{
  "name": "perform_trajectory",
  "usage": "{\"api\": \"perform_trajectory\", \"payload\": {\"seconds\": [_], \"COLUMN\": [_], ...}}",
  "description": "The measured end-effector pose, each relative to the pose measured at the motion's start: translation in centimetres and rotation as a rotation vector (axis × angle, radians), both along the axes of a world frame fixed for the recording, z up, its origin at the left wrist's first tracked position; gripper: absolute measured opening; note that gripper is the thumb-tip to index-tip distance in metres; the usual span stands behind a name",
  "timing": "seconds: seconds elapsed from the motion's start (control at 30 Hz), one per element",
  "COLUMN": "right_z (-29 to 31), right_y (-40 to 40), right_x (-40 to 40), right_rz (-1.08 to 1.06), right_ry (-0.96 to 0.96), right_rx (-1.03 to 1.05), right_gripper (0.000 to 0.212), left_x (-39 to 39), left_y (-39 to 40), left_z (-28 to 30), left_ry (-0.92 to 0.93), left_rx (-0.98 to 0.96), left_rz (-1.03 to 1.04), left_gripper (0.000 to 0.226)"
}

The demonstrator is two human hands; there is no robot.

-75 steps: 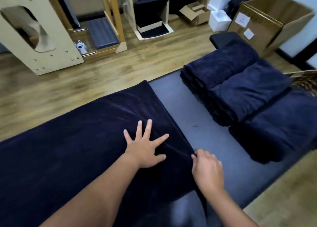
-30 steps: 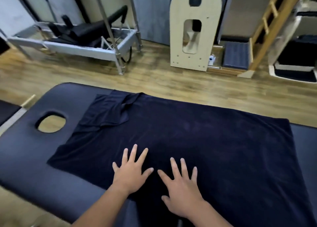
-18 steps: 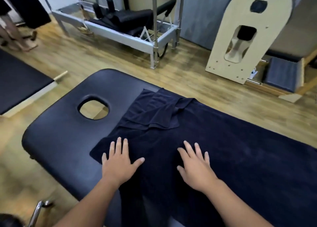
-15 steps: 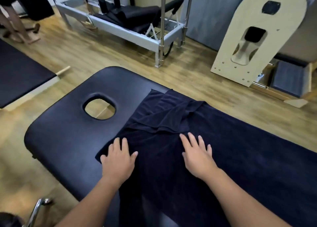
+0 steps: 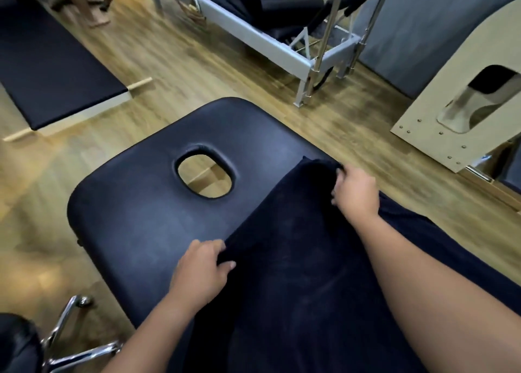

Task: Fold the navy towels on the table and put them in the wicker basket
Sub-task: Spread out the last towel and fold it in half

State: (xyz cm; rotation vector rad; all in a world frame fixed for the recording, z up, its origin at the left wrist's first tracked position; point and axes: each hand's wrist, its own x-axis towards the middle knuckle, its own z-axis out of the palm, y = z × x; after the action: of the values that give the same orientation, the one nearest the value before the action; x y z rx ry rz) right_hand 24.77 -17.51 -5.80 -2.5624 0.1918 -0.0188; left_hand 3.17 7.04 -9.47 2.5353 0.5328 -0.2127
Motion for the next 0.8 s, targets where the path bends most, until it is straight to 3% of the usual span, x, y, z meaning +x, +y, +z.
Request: {"api": "perform_trajectory", "payload": {"seconds": [0.1, 0.17, 0.23, 0.3, 0.37, 0.47, 0.6, 0.7, 0.8], "right_z": [-0.2, -0.5, -0.7, -1.5, -2.7, -4.2, -4.0, -3.3, -2.1], "right_y": [1.8, 2.7, 3.0, 2.6, 1.8, 1.1, 2.7, 3.3, 3.2], "right_x": [3.7, 4.0, 2.9, 1.6, 0.6, 0.1, -0.1, 0.5, 1.7], "right_rz": [-0.090, 0.036, 0.199, 0.395, 0.552, 0.541, 0.526, 0.747, 0.796], "right_ry": [0.034, 0.134, 0.180, 0.165, 0.214, 0.360, 0.395, 0.355, 0.339], "right_rx": [0.212, 0.212, 0.151, 0.071, -0.096, -0.355, -0.397, -0.428, -0.590], "right_gripper": [0.028, 0.056, 0.066, 0.063, 0.054, 0.054, 0.056, 0.068, 0.087], "left_x": [-0.3, -0.2, 0.1, 0.3, 0.1, -0.1, 0.5, 1.4, 2.1], "left_y": [1.0, 1.3, 1.6, 2.2, 2.6, 1.6, -2.0, -3.9, -4.3], "left_z": [0.2, 0.4, 0.6, 0.9, 1.1, 1.6, 1.7, 1.3, 1.1], "left_ry": [0.104, 0.182, 0.235, 0.231, 0.258, 0.292, 0.091, 0.165, 0.176], "left_rx": [-0.200, -0.151, -0.026, -0.010, 0.008, 0.177, 0.243, 0.200, 0.229], "left_rz": [0.026, 0.008, -0.023, 0.067, 0.148, 0.052, -0.182, -0.165, -0.063], "left_gripper": [0.034, 0.042, 0.033, 0.020, 0.020, 0.032, 0.066, 0.054, 0.041]}}
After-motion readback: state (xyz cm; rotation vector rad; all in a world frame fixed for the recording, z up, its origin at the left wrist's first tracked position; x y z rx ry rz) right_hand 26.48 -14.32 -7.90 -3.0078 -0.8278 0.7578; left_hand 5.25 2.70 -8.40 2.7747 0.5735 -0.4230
